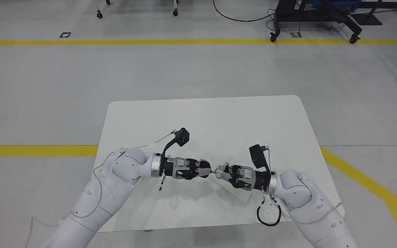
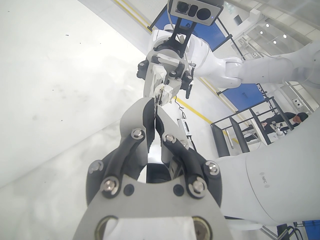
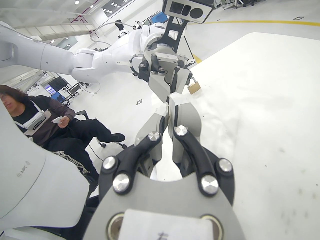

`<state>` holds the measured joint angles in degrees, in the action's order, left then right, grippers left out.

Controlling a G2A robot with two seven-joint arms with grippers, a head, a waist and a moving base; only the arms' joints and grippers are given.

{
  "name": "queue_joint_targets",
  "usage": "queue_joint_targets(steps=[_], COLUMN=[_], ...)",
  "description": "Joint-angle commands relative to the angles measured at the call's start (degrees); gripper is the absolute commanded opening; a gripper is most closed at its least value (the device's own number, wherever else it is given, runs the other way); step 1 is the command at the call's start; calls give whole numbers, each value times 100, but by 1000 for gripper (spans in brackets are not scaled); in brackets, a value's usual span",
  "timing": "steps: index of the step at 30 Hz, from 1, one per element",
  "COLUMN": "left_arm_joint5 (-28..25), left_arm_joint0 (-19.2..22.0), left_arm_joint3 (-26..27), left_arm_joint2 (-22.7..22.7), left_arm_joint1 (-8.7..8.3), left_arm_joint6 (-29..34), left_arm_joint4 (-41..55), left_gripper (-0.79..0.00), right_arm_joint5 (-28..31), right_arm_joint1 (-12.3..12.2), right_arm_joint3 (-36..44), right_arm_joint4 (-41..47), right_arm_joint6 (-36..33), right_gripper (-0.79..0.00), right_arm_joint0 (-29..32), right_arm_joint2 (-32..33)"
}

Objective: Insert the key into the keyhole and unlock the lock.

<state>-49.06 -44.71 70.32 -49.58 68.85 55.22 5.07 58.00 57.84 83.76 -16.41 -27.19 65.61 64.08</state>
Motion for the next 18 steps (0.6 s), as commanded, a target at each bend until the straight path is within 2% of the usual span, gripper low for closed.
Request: queue_joint_targets(steps=[1,8,9,10,14,18], left_arm_joint5=[-10,-113,-131,-156,-173,-164], left_arm_joint0=[26,113,125,126,86,40], left_arm_joint3=[-7,-114,-136,-141,-81,0], left_arm_joint2=[47,161,144,127,87,49], left_arm_joint1=[-7,-65,-77,-87,-109,-134], left_arm_joint6=[-10,-113,-131,-156,-250,-299], left_arm_joint4=[47,207,130,61,-120,-188], left_gripper=[-785,-785,-785,-785,-785,-785], right_arm_joint5=[0,0,0,0,0,0], right_arm_joint1=[-9,-51,-59,-65,-90,-109], right_arm_joint3=[8,-13,-18,-20,-34,-46], right_arm_joint4=[67,157,173,202,276,328], right_arm_joint6=[-10,-65,-80,-89,-151,-193], right_gripper=[-785,-785,-646,-566,-520,-533], right_arm_joint0=[1,-35,-44,-46,-70,-97], right_arm_joint2=[-43,-95,-97,-108,-138,-174])
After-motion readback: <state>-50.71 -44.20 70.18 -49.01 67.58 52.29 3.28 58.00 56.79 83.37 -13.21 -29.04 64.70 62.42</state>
